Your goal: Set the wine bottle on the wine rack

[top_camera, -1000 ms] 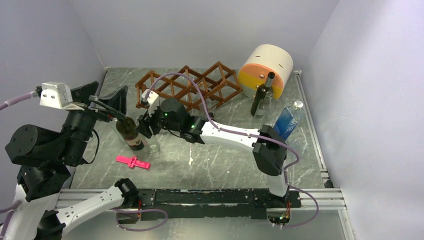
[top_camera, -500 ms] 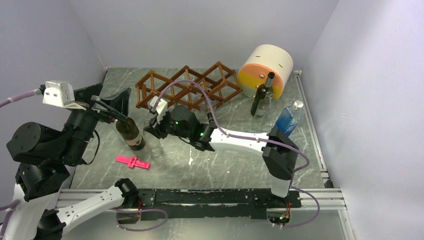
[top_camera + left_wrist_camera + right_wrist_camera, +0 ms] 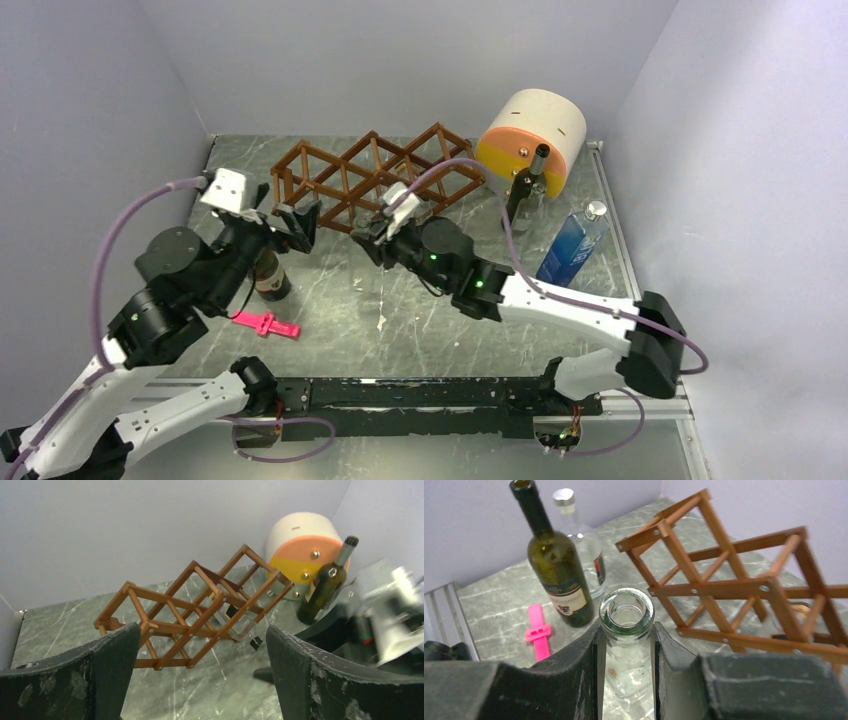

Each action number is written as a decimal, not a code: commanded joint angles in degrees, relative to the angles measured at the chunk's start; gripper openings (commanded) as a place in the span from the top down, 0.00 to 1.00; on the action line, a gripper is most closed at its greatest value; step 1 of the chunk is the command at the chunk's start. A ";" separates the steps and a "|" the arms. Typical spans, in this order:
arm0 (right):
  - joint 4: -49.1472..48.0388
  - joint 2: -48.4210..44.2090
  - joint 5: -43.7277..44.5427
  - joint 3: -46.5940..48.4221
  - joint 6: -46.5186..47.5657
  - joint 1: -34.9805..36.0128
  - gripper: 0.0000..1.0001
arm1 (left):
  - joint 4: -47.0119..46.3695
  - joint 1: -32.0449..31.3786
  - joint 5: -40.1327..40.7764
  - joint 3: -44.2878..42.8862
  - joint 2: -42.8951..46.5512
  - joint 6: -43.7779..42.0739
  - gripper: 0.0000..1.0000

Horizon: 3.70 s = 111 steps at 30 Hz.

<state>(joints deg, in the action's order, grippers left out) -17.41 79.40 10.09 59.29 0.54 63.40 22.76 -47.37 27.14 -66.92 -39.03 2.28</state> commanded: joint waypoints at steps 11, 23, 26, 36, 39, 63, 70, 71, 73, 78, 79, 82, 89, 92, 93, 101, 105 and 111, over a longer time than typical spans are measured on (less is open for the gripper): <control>3.46 -18.68 18.57 -6.49 -5.37 -0.21 1.00 | -23.63 0.18 -19.69 25.03 -2.45 -5.07 0.01; 8.39 -23.74 17.63 -6.90 -9.61 -0.28 1.00 | -41.33 0.18 -40.04 37.41 -10.63 4.33 0.01; 9.32 -24.50 17.36 -6.86 -11.42 -0.22 1.00 | -49.67 0.18 -39.89 40.79 -13.15 7.19 0.01; 10.39 -20.86 25.46 -3.87 -19.34 -0.24 1.00 | -67.22 -0.35 -38.16 42.27 -26.02 6.22 0.06; 12.60 -18.36 29.47 -1.35 -22.70 -0.29 1.00 | -76.32 -1.93 -33.12 44.65 -28.34 0.75 0.09; 25.31 -15.75 26.07 6.03 -28.02 -1.76 0.83 | -79.98 -4.60 -25.32 46.20 -29.15 -19.50 0.93; 37.44 -18.79 21.66 8.78 -29.00 -3.38 0.12 | -78.07 -4.30 -26.13 44.75 -26.39 -30.26 0.93; 39.64 -19.15 21.04 9.90 -28.74 -3.91 0.12 | -77.12 -4.33 -27.12 44.25 -25.47 -32.28 0.93; 43.53 -19.99 18.47 12.93 -26.70 -4.58 0.12 | -71.97 -4.31 -30.55 42.40 -24.07 -36.91 0.93; 51.56 -20.47 11.58 19.85 -19.44 -4.69 0.12 | -57.02 -4.75 -34.22 34.01 -25.37 -49.45 0.93; 53.86 -19.98 11.77 21.25 -18.33 -4.76 0.12 | -55.33 -5.09 -33.27 33.02 -25.93 -51.17 0.93; 59.99 -18.77 13.86 24.67 -16.44 -4.72 0.12 | -54.82 -5.18 -33.58 32.10 -26.24 -55.01 0.93; 66.88 -17.08 8.99 27.00 -14.39 -4.77 0.11 | -54.47 -5.27 -35.86 32.80 -24.39 -62.88 0.93; 67.40 -16.02 6.84 25.80 -14.20 -4.70 0.11 | -54.85 -5.32 -36.51 33.58 -23.42 -64.48 0.93; 67.30 -15.45 6.19 25.39 -13.97 -4.72 0.12 | -53.88 -5.28 -36.78 33.34 -23.12 -64.77 0.93; 64.29 -10.45 2.57 23.01 -12.87 -4.75 0.19 | -51.29 -7.18 -37.05 34.27 -19.68 -67.05 0.93; 63.93 -8.78 0.80 22.14 -12.19 -4.77 0.22 | -50.85 -7.56 -36.76 35.08 -18.56 -68.17 0.93; 64.24 -8.89 -0.81 20.94 -11.38 -4.75 0.28 | -50.31 -7.64 -36.53 35.28 -17.70 -69.17 0.93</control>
<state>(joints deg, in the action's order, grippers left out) 47.59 71.18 11.42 80.97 -12.16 58.83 -23.73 -54.83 -8.29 -31.59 -58.78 -64.97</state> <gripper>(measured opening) 0.733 0.617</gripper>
